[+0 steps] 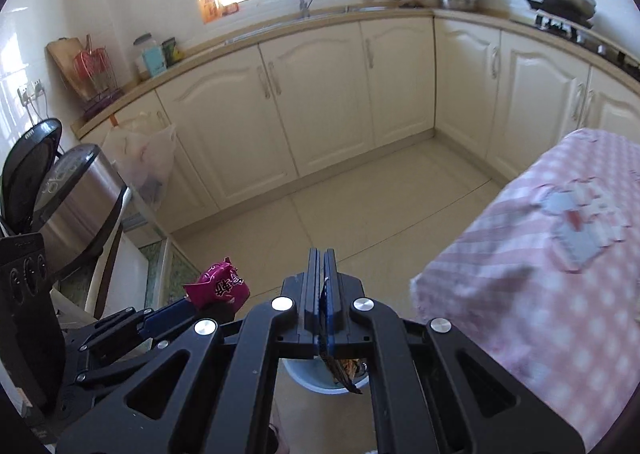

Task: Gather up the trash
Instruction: 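Carry both items to the blue bucket and open both tools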

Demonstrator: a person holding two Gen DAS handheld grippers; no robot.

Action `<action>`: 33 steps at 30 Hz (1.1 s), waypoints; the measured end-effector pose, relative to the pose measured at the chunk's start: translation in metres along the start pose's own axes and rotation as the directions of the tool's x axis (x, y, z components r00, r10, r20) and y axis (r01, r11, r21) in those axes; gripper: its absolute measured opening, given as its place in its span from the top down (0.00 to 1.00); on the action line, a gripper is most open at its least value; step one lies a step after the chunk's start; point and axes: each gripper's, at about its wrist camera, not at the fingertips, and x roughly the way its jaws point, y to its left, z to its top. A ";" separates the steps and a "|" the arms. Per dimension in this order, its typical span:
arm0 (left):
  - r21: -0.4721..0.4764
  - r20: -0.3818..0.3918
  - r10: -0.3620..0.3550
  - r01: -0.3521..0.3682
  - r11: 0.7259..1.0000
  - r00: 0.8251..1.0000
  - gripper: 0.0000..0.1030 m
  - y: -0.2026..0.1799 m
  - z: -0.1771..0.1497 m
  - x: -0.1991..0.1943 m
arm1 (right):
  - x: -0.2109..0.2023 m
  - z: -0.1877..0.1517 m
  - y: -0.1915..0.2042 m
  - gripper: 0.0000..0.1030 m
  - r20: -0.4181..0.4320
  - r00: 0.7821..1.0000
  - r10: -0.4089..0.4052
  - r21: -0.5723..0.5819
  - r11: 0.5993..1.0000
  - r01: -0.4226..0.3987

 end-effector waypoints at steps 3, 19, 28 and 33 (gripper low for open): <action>-0.025 -0.029 0.029 -0.030 0.999 0.999 0.71 0.022 -0.002 0.016 | 0.031 0.001 0.006 0.98 -0.031 0.999 0.029 0.012 1.000 -0.029; -0.035 -0.137 0.044 -0.049 0.998 0.990 0.71 0.046 -0.005 0.082 | 0.069 -0.015 -0.009 0.72 -0.047 0.993 -0.107 -0.003 0.994 0.107; -0.013 -0.136 0.039 -0.041 0.999 0.990 0.69 0.031 0.002 0.085 | 0.051 -0.016 -0.017 0.58 0.034 0.981 -0.191 -0.016 0.981 0.192; -0.027 -0.114 0.045 -0.048 0.998 0.993 0.55 0.028 0.010 0.079 | 0.041 -0.013 -0.022 0.56 0.058 0.977 -0.205 -0.010 0.979 0.206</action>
